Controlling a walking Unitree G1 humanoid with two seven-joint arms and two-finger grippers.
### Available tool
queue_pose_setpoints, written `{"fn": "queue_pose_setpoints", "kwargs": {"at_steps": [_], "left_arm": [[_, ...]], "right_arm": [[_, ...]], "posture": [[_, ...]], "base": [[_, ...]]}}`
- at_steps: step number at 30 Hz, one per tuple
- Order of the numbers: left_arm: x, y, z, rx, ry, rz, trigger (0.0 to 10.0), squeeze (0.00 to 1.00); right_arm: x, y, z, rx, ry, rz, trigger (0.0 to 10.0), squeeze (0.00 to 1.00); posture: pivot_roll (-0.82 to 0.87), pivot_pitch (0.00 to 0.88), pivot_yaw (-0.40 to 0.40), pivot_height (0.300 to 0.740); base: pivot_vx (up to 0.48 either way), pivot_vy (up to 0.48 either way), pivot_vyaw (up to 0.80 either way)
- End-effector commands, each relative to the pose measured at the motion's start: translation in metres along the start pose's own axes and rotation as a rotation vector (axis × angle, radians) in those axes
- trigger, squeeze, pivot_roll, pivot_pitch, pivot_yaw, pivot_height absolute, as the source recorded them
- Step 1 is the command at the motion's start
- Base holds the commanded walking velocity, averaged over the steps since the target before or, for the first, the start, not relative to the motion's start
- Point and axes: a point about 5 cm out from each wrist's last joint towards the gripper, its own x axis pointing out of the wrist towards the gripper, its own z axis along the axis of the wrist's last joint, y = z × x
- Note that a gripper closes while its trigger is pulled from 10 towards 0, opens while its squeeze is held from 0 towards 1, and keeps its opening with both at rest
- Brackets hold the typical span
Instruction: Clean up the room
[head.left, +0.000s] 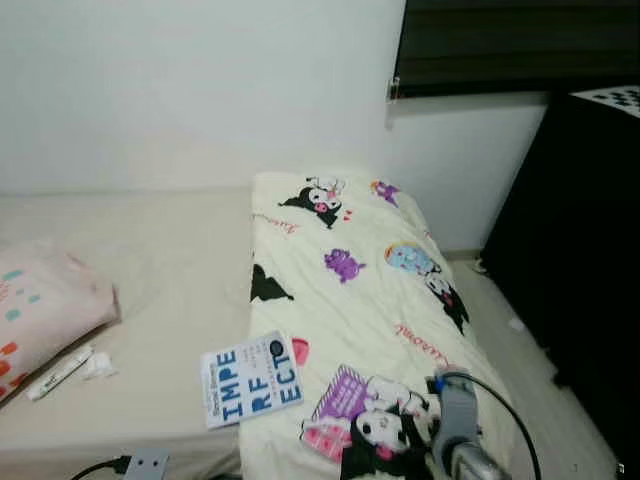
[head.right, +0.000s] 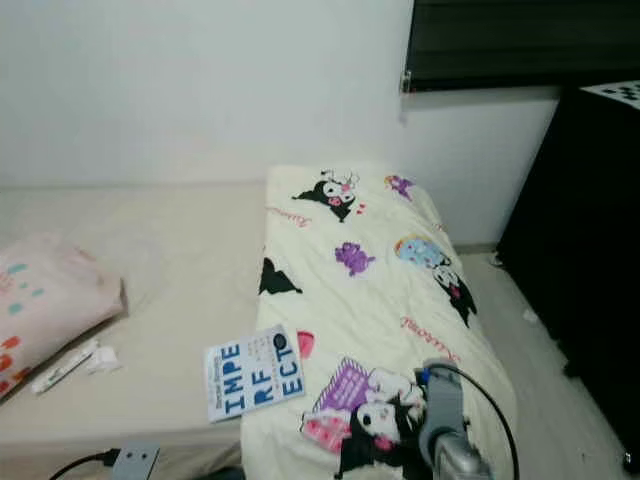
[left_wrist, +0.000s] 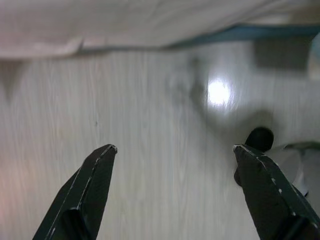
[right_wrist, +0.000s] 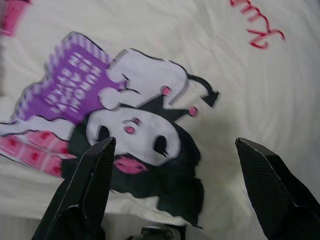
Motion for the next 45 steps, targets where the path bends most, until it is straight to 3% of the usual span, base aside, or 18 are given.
{"fn": "queue_pose_setpoints", "kwargs": {"at_steps": [1, 12, 24, 29, 33, 45], "left_arm": [[0.0, 0.004, -0.006, -0.026, 0.034, 0.01, 10.0, 0.0], [0.0, 0.003, -0.004, 0.025, 0.014, 0.002, 10.0, 0.0], [-0.001, 0.004, -0.009, 0.001, 0.046, 0.015, 10.0, 0.0], [-0.002, 0.004, -0.014, -0.023, 0.067, 0.024, 10.0, 0.0], [-0.002, 0.005, -0.013, 0.025, 0.058, 0.025, 10.0, 0.0], [-0.001, 0.005, -0.007, 0.04, 0.029, 0.024, 10.0, 0.0]], "right_arm": [[0.001, 0.004, 0.002, -0.021, -0.012, 0.017, 10.0, 0.0], [0.007, 0.011, 0.014, -0.052, -0.066, 0.052, 10.0, 0.0], [0.008, 0.014, 0.021, -0.051, -0.099, 0.067, 10.0, 0.0], [0.008, 0.014, 0.02, -0.049, -0.104, 0.07, 10.0, 0.0], [0.009, 0.017, 0.022, -0.044, -0.115, 0.082, 10.0, 0.0], [0.008, 0.019, 0.022, -0.04, -0.125, 0.101, 10.0, 0.0]], "posture": [[0.01, 0.007, -0.015, 0.74], [0.01, 0.009, -0.009, 0.74], [0.01, 0.015, -0.005, 0.74], [0.01, 0.02, -0.005, 0.74], [0.01, 0.021, -0.004, 0.74], [0.0, 0.02, -0.004, 0.74]], "base": [[-0.469, 0.0, 0.71], [-0.087, 0.0, 0.71], [0.0, 0.0, 0.71], [-0.451, 0.0, 0.71], [-0.117, 0.0, 0.71], [0.0, 0.0, 0.71]]}}
